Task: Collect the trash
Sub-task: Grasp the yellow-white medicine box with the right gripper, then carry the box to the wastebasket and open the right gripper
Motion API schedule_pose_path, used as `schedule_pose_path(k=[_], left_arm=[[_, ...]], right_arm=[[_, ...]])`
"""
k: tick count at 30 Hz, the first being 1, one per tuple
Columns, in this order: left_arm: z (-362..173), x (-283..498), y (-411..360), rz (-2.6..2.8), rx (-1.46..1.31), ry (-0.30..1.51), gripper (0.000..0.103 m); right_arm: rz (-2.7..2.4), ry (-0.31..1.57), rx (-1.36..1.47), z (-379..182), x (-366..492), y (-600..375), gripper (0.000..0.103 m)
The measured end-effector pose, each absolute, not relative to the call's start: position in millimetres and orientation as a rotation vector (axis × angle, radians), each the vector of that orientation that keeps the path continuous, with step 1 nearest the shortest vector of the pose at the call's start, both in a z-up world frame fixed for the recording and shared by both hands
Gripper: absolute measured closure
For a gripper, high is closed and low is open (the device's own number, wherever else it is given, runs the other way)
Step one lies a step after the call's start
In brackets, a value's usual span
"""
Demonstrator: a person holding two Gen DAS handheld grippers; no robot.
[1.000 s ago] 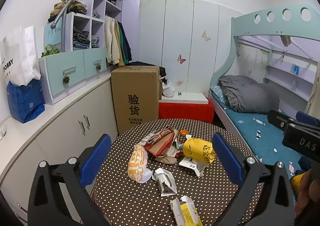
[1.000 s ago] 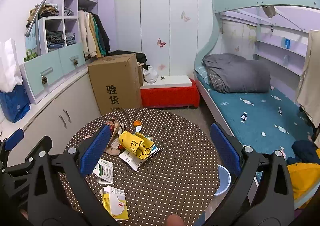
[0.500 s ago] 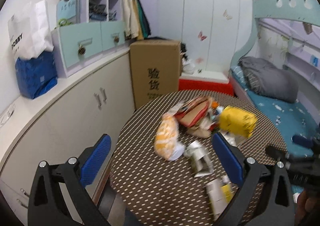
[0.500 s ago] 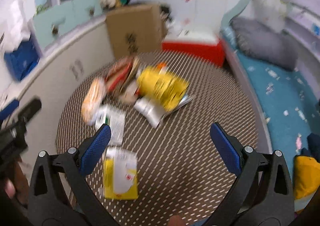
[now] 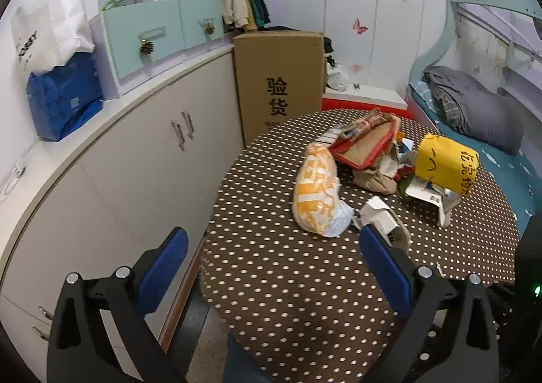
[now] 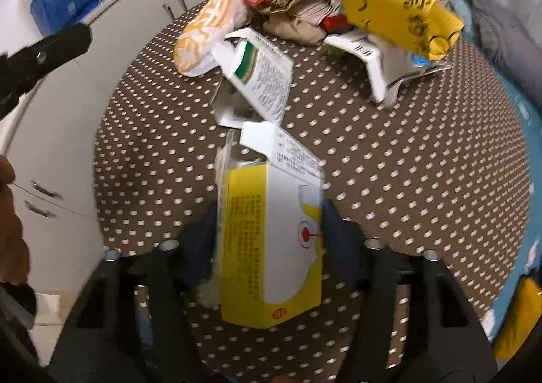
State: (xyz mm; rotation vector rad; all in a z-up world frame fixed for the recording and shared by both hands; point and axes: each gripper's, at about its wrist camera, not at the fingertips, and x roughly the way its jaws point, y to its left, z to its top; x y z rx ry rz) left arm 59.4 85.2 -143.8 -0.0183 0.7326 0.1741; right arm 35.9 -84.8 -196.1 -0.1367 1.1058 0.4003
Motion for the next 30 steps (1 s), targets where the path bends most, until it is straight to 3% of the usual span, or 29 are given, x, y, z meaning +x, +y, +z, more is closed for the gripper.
schedule_pose_path(k=[13,18,19,30], left_arm=[[-184.0,117.5,14.2,-0.034,-0.004,0.867,0.006],[-212.4,138.3,-2.2,-0.079,-0.012,0.958,0.045],[-216.8,141.2,-3.8,-0.086,-0.018,0.972,0.057],[-188.0,121.6,-32.1,-0.137,-0.028,0.886,0.060]], right_arm=[[0.277,1.034,0.063,-176.0,36.5,-183.3,0.047],[0.243,1.010,0.138,-176.7,50.5,-216.5,0.047],[0.238,1.005,0.147,-176.6,51.8,-222.0,0.047],[0.154,0.915,0.332,-171.0,75.2,-322.3,0.047]])
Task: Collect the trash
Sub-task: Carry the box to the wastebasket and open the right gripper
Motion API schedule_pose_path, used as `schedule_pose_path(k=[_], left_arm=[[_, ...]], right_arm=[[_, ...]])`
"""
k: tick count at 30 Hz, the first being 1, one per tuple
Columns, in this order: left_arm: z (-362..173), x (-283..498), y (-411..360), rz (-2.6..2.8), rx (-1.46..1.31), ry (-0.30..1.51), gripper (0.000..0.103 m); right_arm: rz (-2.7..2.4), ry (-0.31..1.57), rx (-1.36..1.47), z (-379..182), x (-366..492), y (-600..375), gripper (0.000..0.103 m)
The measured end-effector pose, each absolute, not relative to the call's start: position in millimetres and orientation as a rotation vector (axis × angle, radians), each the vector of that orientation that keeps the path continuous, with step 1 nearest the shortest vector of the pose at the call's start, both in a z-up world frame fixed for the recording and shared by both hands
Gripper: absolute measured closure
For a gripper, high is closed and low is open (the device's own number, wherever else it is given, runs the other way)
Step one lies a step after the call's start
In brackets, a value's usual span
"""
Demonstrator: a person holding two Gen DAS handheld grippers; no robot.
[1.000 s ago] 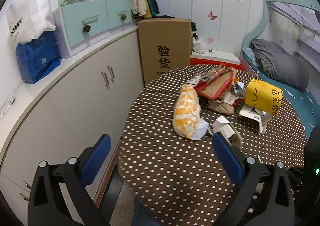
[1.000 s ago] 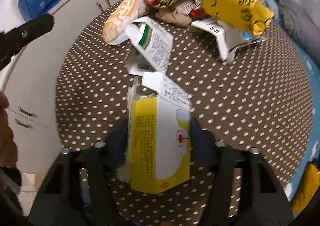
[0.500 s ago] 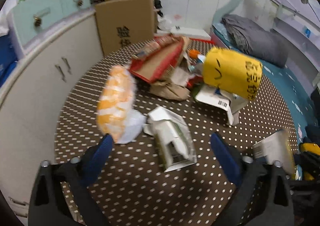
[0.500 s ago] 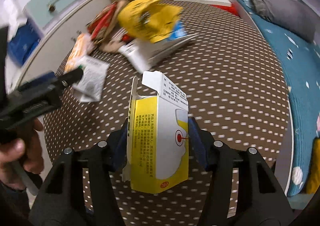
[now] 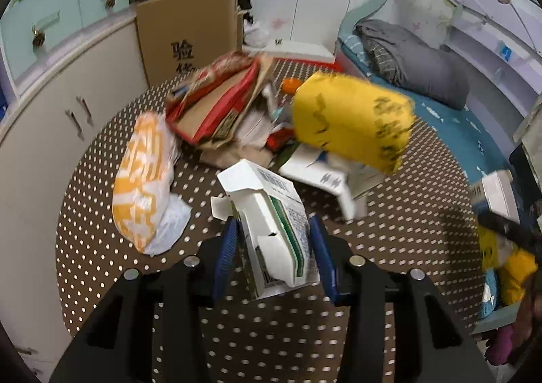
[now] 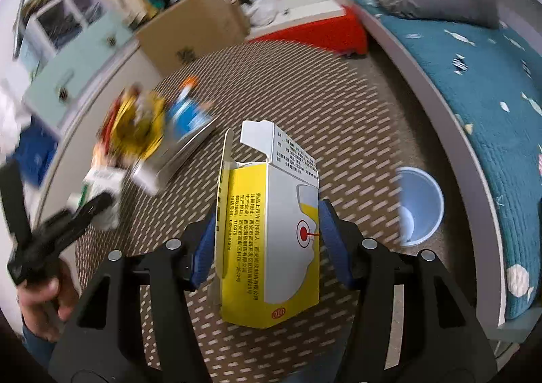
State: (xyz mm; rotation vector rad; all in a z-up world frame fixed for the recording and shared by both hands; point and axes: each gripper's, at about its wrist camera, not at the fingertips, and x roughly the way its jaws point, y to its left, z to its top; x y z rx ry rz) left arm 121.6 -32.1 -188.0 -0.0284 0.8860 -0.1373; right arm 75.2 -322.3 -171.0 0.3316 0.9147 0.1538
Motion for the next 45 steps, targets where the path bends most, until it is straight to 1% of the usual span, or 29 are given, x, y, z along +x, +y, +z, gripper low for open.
schedule_pose_path(k=[4,8,14,17,23,26,28,29,32,35,40,45], left_arm=[[-165.5,111.4,-52.7,-0.157,-0.020,0.828,0.060],[-145.3,102.6,-84.6,-0.191,0.040,0.755,0.060],[-128.2,120.5,-135.1,-0.306,0.095,0.705,0.060],[-129.4,134.8,-163.4,-0.360,0.110,0.711,0.060],[-142.7,164.9,-221.0,-0.458,0.141,0.759,0.059],[-155.5,185.9,-248.0,-0.506,0.149,0.808,0.059],[-163.1,198.5,-271.1,-0.539,0.165,0.832,0.059],[-164.6,201.8,-282.5,-0.555,0.175,0.839,0.059],[-170.7,212.0,-314.9,-0.609,0.206,0.861,0.059],[-177.2,219.6,-345.5,-0.662,0.237,0.879,0.059],[-203.4,239.9,-403.3,-0.723,0.299,0.965,0.059],[-229.4,254.6,-439.3,-0.752,0.344,1.050,0.056]], right_arm=[[0.072,0.870,0.415,-169.3,91.2,-388.4,0.047],[0.007,0.886,0.478,-188.6,112.6,-438.3,0.047],[-0.076,0.988,0.580,-252.2,147.9,-486.2,0.046],[-0.101,1.035,0.628,-285.6,165.9,-504.7,0.046],[-0.131,1.082,0.696,-334.6,193.8,-538.1,0.045],[-0.160,1.101,0.733,-354.1,202.9,-551.7,0.042],[-0.173,1.120,0.771,-366.4,205.9,-560.0,0.026],[-0.187,1.119,0.798,-371.6,205.5,-566.6,0.025],[-0.217,1.090,0.840,-370.7,194.3,-579.4,0.024],[-0.242,1.029,0.865,-358.2,176.6,-595.1,0.024],[-0.274,0.912,0.867,-317.5,142.6,-613.0,0.022],[-0.285,0.823,0.844,-280.3,117.3,-619.9,0.018]])
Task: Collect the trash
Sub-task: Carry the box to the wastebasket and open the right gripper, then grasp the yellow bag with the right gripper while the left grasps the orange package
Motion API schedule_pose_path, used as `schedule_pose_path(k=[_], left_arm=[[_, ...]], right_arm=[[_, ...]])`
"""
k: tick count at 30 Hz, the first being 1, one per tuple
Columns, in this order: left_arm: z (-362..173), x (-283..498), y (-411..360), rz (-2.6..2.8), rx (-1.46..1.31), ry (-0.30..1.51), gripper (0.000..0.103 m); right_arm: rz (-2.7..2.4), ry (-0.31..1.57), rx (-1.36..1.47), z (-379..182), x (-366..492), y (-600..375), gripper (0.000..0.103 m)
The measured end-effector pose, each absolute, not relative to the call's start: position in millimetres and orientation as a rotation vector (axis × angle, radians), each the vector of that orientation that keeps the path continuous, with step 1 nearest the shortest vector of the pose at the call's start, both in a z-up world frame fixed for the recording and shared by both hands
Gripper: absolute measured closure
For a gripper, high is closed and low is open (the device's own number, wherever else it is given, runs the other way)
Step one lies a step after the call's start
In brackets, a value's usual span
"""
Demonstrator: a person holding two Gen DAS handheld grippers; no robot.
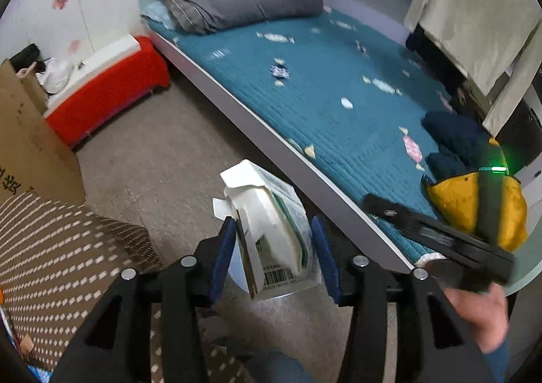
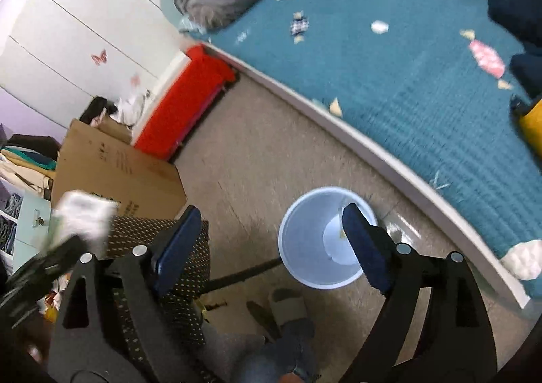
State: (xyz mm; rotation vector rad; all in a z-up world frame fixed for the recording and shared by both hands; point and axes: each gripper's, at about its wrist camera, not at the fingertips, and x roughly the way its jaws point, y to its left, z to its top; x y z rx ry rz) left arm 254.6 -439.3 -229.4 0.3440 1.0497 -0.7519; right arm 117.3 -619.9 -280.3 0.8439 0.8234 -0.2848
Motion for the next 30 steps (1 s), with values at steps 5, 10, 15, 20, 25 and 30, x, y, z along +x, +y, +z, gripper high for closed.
schedule_pose_path(k=[5,10,15,20,25,30], left_arm=[[-244.8,261.9,-456.6,-0.721,0.400,1.057,0.014],[-234.3,259.5,-444.1,-0.696,0.384,1.030,0.014],[-207.9,242.4,-419.2,-0.665,0.371,0.944,0.013],[-176.7,220.6,-389.8,-0.635,0.344,0.853,0.012],[-151.5,202.9,-357.6,-0.603,0.296,0.793,0.010],[-135.8,187.7,-323.6,-0.574,0.272,0.757,0.010]], right_arm=[[-0.281,0.774,0.839,-256.3,106.7,-618.4,0.018],[-0.278,0.763,0.828,-246.0,100.2,-609.5,0.017],[-0.274,0.733,0.799,-230.6,95.4,-589.8,0.006],[-0.273,0.683,0.727,-203.2,88.5,-564.1,0.006],[-0.254,0.678,0.681,-181.4,83.1,-537.7,0.006],[-0.227,0.694,0.645,-166.5,78.9,-507.8,0.006]])
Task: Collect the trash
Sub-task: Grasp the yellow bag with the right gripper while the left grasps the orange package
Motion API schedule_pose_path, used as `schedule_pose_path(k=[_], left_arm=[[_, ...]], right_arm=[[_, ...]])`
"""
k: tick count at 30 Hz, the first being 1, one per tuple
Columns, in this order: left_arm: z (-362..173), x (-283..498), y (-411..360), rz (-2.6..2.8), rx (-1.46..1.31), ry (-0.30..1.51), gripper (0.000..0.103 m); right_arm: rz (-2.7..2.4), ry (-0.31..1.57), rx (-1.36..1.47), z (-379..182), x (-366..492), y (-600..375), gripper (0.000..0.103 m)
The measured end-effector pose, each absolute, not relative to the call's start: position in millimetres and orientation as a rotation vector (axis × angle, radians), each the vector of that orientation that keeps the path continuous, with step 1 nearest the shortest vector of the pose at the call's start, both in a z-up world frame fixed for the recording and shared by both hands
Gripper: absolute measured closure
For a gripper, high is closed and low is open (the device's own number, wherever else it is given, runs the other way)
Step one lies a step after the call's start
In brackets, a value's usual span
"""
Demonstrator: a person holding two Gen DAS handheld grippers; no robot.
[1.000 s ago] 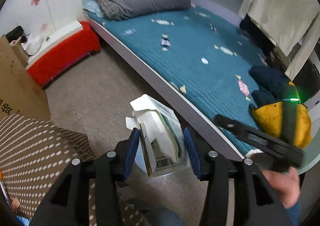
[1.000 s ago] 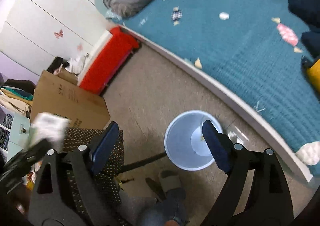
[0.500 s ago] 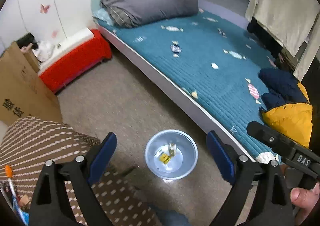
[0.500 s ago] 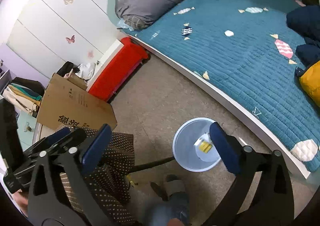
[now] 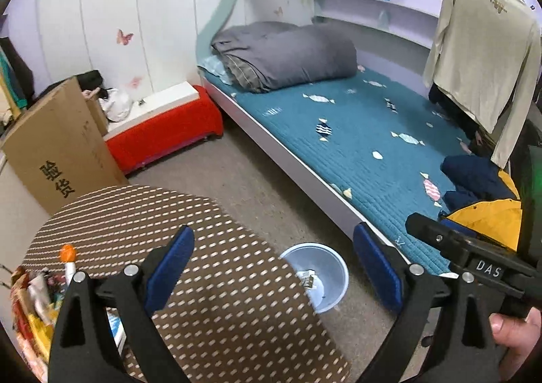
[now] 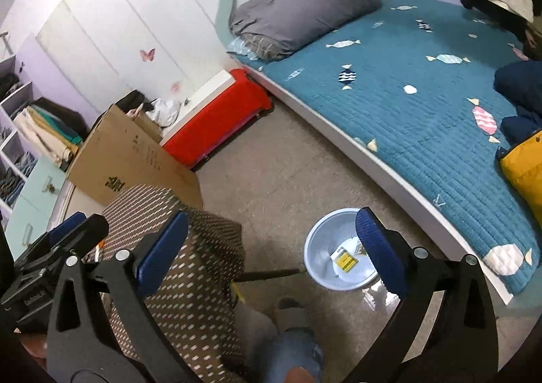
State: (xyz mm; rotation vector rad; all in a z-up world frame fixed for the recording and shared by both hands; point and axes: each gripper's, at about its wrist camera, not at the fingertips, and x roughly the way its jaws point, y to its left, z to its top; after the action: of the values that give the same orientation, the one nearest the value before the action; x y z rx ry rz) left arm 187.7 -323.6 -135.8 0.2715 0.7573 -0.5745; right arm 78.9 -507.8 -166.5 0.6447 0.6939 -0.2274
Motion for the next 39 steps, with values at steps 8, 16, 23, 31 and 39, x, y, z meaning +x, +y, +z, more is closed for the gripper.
schedule_pose_path(k=[8,16,23,31,39], left_arm=[[-113.0,163.7,-265.2,-0.520,0.211,0.694,0.010],[-97.8,147.3,-192.1,-0.422,0.128,0.641,0.010],[-97.4,133.1,-105.1,-0.285,0.043,0.616,0.009],[-115.7,127.6,-6.3,-0.132,-0.020,0.647,0.009],[-135.0,129.0,54.9,-0.033,-0.085,0.689,0.009]], right_arm=[[-0.138,0.687,0.556,-130.7,80.5,-458.9,0.006],[-0.006,0.671,0.445,-95.5,89.2,-394.3,0.006],[0.120,0.702,0.348,-86.6,103.9,-318.3,0.006],[0.262,0.758,0.255,-97.6,126.6,-240.0,0.006],[0.340,0.829,0.190,-114.9,145.6,-191.4,0.006]])
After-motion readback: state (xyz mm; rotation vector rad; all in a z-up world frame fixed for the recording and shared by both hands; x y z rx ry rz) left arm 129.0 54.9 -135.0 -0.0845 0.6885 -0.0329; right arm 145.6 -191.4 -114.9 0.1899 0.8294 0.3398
